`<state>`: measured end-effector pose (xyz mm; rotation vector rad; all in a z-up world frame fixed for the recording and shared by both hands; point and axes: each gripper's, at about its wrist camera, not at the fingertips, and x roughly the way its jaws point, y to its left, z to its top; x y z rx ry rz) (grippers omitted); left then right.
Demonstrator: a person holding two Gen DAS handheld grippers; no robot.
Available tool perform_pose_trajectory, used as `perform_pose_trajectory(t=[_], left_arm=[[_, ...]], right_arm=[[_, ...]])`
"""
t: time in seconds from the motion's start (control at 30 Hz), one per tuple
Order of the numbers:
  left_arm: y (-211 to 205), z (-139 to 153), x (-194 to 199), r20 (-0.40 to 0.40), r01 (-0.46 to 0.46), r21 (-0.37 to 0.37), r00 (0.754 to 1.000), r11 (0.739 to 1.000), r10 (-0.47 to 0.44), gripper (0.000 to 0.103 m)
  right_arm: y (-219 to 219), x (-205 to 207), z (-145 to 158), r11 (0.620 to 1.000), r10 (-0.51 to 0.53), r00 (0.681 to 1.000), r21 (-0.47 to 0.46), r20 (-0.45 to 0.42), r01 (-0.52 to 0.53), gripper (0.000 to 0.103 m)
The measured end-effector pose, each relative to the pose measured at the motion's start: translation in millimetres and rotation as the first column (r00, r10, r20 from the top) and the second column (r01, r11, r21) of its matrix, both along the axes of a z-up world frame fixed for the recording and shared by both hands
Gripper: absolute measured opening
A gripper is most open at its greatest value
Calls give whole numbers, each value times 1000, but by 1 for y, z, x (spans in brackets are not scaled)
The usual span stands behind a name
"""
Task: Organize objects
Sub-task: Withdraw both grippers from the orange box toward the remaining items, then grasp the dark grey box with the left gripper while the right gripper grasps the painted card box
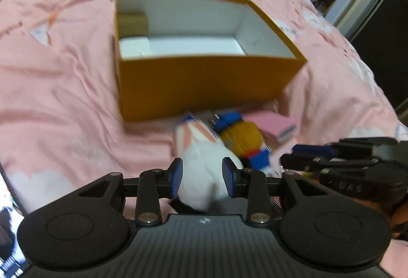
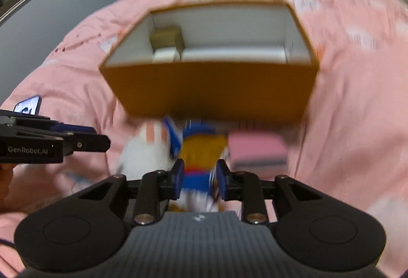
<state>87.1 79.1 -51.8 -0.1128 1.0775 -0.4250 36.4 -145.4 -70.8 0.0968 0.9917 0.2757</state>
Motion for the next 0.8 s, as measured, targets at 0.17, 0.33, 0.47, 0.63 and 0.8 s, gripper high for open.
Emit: perform_pose_trajectory(t=[0.17, 0.33, 0.47, 0.63, 0.8], left_arm=[[0, 7, -18, 2, 62, -27, 998, 998, -62, 46], [-10, 0, -33, -41, 143, 5, 989, 990, -143, 68], [-21, -17, -35, -96, 195, 60, 977, 979, -188, 69], [-30, -35, -36, -114, 241, 89, 966, 966, -230, 68], [-32, -47, -29, -126, 262, 69, 960, 963, -252, 69]], right_arm=[[-3, -19, 1, 1000, -22, 1000, 5, 3, 22, 40], [-7, -31, -2, 1000, -25, 998, 11, -49, 26, 66], [0, -35, -17, 1000, 3, 993, -2, -117, -3, 67], [3, -31, -31, 1000, 19, 986, 7, -168, -18, 69], [6, -31, -35, 1000, 29, 984, 0, -175, -29, 70]])
